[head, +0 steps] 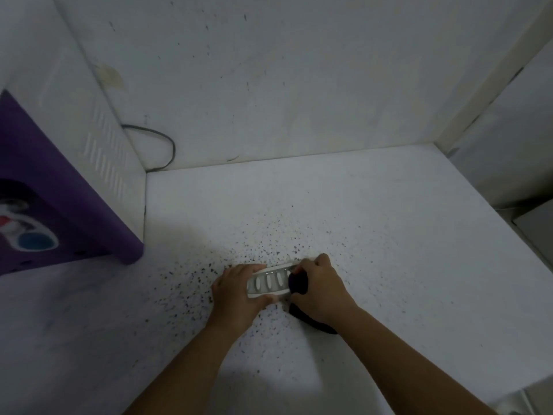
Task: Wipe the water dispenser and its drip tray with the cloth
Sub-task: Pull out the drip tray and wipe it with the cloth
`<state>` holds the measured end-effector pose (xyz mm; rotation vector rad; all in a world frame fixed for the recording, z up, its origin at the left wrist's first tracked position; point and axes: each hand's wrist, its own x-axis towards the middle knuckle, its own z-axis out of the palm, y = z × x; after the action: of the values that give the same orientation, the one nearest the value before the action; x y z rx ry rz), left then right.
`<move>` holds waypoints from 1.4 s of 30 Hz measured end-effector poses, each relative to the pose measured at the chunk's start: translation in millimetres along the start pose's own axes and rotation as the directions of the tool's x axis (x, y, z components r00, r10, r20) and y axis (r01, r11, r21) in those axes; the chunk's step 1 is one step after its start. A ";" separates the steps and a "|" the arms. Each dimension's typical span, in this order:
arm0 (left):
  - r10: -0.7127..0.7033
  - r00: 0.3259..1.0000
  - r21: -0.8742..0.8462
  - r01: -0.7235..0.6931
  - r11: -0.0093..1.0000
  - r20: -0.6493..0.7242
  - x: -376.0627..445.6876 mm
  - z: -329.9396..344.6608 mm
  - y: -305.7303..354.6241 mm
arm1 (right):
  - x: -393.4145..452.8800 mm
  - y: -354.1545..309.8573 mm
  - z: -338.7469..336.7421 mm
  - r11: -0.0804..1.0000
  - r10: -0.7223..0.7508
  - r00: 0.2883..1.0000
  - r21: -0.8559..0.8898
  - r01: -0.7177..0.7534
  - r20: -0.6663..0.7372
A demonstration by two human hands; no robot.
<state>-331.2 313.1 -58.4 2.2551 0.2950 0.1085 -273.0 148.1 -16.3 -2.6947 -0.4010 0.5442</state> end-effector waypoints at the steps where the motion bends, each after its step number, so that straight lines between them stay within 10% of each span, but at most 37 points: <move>1: -0.001 1.000 0.006 0.001 1.000 0.003 0.1 0.0 0.2 | 1.5 -1.2 -3.4 1.000 -0.020 1.000 -0.005 0.020 0.008; 9: -0.002 1.000 0.034 0.002 0.999 0.012 0.8 1.3 -1.3 | 12.6 -19.5 -5.3 0.995 0.074 0.981 0.072 -0.062 -0.179; 19: 0.037 0.999 0.079 -0.036 0.996 -0.011 -0.5 3.2 -4.9 | 18.1 -28.7 -29.5 0.978 0.098 0.995 0.190 -0.090 -0.034; 32: -0.018 0.998 0.079 0.013 0.997 0.065 1.7 0.8 -2.5 | 25.0 -37.3 -15.3 0.987 0.061 0.994 -0.155 -0.047 0.091; 42: 0.000 0.998 0.110 -0.008 0.994 0.068 1.7 0.3 -3.4 | -8.2 -5.2 13.5 0.963 -0.137 0.973 -0.255 0.088 -0.184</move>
<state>-330.1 315.4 -61.2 2.3632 0.2661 0.0184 -287.0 153.9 -23.2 -2.9029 -0.5959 0.1978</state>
